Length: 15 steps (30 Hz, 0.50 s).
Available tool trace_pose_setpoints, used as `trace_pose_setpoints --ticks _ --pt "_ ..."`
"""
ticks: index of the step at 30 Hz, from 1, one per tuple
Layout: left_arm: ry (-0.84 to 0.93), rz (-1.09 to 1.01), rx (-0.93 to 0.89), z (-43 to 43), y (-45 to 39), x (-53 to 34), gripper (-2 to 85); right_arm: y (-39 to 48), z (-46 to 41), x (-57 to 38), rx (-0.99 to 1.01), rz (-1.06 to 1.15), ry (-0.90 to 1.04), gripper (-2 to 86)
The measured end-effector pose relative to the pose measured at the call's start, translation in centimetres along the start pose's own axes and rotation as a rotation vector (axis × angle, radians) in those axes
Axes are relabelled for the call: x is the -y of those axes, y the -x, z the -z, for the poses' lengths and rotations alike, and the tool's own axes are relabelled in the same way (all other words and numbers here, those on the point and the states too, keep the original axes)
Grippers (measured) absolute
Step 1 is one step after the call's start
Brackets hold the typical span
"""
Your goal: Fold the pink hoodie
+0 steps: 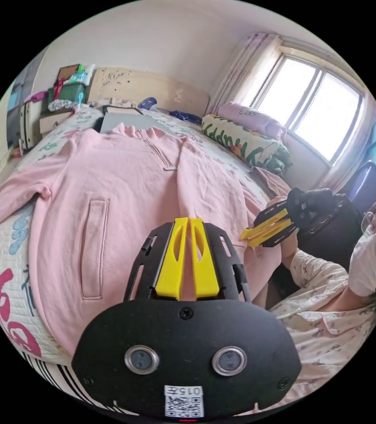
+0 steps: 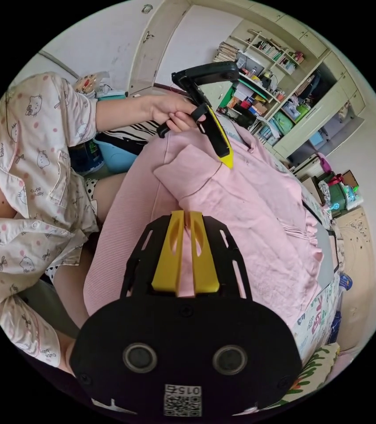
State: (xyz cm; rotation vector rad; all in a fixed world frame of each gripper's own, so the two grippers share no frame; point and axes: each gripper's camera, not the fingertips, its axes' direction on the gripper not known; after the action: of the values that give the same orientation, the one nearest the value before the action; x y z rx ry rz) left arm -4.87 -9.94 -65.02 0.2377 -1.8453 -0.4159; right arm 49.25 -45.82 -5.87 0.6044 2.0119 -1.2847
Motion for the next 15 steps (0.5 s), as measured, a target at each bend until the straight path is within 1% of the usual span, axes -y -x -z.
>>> trace_pose_setpoints --ticks 3,6,7,8,12,15 --pt "-0.007 -0.057 0.06 0.8 -1.6 0.4 0.0 -0.1 -0.3 -2.4 0.013 0.029 -0.023 0.4" --pt "0.083 -0.091 0.123 -0.2 -2.1 0.8 1.2 -0.2 -1.5 -4.1 0.015 0.052 -0.012 -0.2" --pt "0.139 -0.101 0.161 -1.2 -2.3 0.8 1.4 -0.3 -2.4 -4.4 0.014 0.055 0.006 -0.2" --pt "0.187 -0.105 0.16 -2.0 -2.4 0.8 1.5 -0.3 -3.2 -4.7 0.012 0.064 0.024 -0.3" --pt "0.161 -0.1 0.152 -1.4 -2.6 0.8 1.0 -0.7 -4.7 -6.0 -0.008 0.078 0.025 -0.3" --pt "0.122 -0.05 0.088 -0.5 -1.4 0.5 0.1 -1.6 -6.0 -6.6 -0.003 0.078 0.028 -0.3"
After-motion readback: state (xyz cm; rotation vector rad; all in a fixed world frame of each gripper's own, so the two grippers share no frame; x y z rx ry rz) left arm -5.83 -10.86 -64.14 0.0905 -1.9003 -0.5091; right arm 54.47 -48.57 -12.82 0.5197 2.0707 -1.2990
